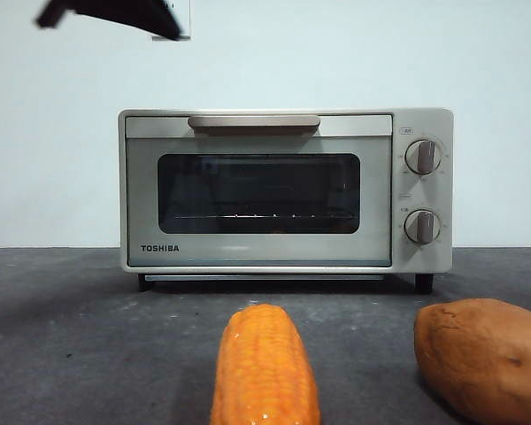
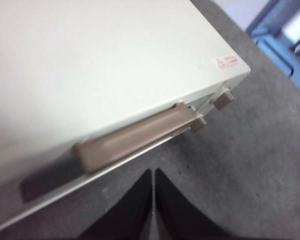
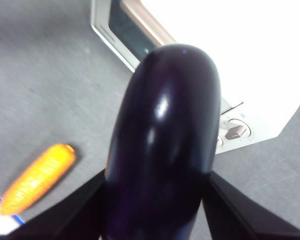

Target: Take the eggplant from the table,put the eggplant in the oven

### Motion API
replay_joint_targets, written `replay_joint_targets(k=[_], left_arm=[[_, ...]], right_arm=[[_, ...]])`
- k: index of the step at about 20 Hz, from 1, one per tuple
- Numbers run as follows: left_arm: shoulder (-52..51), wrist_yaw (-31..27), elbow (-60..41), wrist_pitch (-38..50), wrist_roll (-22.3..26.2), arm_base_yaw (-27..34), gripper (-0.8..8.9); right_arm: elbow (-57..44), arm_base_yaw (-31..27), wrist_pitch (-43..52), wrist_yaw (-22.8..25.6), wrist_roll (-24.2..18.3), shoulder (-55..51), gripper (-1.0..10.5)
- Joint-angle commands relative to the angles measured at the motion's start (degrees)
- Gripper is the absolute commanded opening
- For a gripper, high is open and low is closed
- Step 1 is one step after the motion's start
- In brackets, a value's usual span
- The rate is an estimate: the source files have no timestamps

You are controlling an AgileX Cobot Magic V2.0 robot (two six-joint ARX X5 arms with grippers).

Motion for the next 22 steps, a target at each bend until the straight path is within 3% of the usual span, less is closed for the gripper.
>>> replay_joint_targets(k=[1,5,10,15,17,22], left_arm=[[7.13,-2.38,7.56,-3.17,4.46,-2.49,0.06],[16.02,-6.29,15.06,-7.04,7.98,-5.51,0.06],[20.85,-12.55,15.78,-7.08,11.13,-6.69,0.06],[21.94,-12.37,15.78,-12.28,11.98,-7.43,0.06],[21.94,-9.38,15.78,-15.89,12.13,-8.44,0.06],[21.81,-4.55,15.96,-32.41,14.75,-12.72,0.06]], right_arm=[[0.98,0.87,-4.24,0.13,1.40,-2.91,1.9],[0.96,0.87,-4.24,0.13,3.30,-8.02,1.9],[0.96,0.87,-4.24,0.13,3.30,-11.69,1.9],[0.94,0.87,-4.24,0.13,3.21,-12.07,1.9],[0.94,0.87,-4.24,0.13,2.93,-12.00,1.9],[0.28,0.87,-4.24,0.13,2.73,-11.93,1.9]])
